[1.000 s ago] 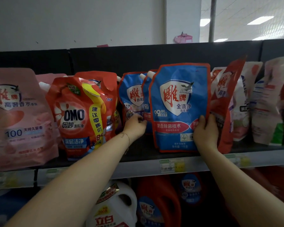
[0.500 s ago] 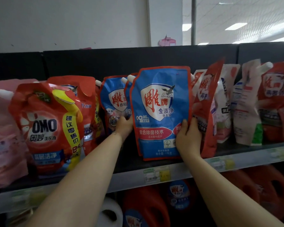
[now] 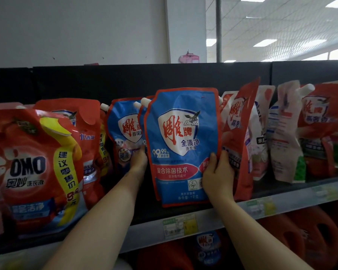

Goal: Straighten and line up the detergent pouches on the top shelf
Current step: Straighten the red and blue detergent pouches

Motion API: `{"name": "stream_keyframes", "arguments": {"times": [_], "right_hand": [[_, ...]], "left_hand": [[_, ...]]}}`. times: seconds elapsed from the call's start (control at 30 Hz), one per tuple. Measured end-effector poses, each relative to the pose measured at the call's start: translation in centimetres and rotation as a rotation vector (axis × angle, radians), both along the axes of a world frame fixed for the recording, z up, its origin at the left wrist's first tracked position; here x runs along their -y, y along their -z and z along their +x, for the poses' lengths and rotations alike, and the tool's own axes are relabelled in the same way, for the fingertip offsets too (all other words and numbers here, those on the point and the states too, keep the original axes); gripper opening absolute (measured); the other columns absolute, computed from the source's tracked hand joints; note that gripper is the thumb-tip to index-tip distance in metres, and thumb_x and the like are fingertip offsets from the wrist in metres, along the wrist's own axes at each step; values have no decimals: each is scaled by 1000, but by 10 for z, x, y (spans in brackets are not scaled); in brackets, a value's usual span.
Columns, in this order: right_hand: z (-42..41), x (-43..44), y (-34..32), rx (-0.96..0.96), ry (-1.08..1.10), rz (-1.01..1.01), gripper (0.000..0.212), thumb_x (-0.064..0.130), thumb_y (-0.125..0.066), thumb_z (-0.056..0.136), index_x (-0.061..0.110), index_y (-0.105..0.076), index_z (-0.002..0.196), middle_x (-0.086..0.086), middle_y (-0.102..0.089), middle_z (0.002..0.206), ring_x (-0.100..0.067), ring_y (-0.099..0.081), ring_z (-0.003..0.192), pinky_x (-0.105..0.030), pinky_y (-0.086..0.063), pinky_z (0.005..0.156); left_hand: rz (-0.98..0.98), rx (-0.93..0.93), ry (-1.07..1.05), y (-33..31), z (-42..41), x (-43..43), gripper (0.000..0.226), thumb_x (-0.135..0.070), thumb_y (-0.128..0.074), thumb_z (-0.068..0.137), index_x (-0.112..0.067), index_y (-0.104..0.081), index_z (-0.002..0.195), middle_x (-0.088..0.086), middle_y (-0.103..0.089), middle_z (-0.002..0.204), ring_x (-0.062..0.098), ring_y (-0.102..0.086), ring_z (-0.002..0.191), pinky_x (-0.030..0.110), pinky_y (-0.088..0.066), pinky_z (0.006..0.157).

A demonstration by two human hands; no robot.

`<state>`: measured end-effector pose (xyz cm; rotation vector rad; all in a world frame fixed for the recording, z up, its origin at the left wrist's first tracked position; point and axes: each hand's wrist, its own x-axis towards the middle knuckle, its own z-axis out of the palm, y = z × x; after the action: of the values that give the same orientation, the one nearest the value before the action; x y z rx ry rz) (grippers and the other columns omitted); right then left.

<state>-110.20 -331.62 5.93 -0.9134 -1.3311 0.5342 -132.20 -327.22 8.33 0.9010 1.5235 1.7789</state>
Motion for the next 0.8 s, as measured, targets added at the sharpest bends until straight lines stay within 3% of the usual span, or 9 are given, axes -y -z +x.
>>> {"name": "stream_keyframes", "arguments": {"times": [0.07,0.13,0.2,0.23,0.33,0.43,0.57,0.67,0.8], "right_hand": [[0,1,0,3,1,5,32,31,-36,102,12,-48,125,-8,-59,123,-25,-55,115,-45,-44,101],[1,2,0,7,2,13,30,29,-36,102,11,-49,123,-8,-60,121,-24,-56,113,-42,-45,99],[1,3,0,5,3,13,29,28,-36,102,11,-50,120,-8,-60,118,-24,-57,110,-41,-45,98],[1,3,0,6,5,12,29,29,-36,102,11,-50,120,-8,-60,118,-24,-57,110,-42,-45,98],[0,3,0,10,16,20,30,29,-36,102,12,-49,123,-9,-60,120,-26,-56,112,-43,-45,100],[0,4,0,6,14,19,30,29,-36,102,12,-48,123,-9,-59,121,-26,-56,113,-44,-45,100],[0,4,-1,-1,7,10,29,29,-36,102,11,-50,120,-8,-61,118,-25,-57,110,-47,-46,97],[1,4,0,-3,0,15,28,29,-36,102,12,-49,121,-8,-60,119,-24,-57,111,-43,-46,98],[1,4,0,0,3,22,27,27,-37,102,11,-50,118,-8,-61,115,-24,-58,107,-40,-46,96]], "left_hand": [[20,7,13,1,0,-5,53,-51,-43,90,-12,-63,119,11,-63,123,34,-59,113,49,-46,100],[65,62,25,-2,4,-3,48,-57,-48,82,-18,-71,98,9,-68,114,31,-64,103,48,-48,98],[123,138,-42,-4,6,-1,38,-52,-50,78,-18,-65,75,7,-71,93,27,-65,90,45,-50,92],[137,133,-89,-6,8,4,34,-48,-48,79,-18,-62,73,6,-70,89,27,-64,88,45,-49,90],[247,47,-216,-11,16,19,31,-38,-45,93,-14,-64,92,2,-65,92,23,-58,89,33,-45,73],[367,-92,-262,-11,20,25,29,-28,-46,100,-8,-59,117,0,-57,105,16,-52,97,22,-37,76],[421,-201,-388,-9,16,24,14,-19,-49,98,-8,-56,99,5,-59,99,26,-57,100,32,-44,85],[354,-242,-584,-9,10,21,20,-20,-48,97,-4,-56,105,16,-53,114,31,-53,107,41,-42,96],[311,-276,-787,-16,8,34,23,-16,-45,98,3,-53,108,23,-51,118,36,-49,110,38,-37,95]]}}
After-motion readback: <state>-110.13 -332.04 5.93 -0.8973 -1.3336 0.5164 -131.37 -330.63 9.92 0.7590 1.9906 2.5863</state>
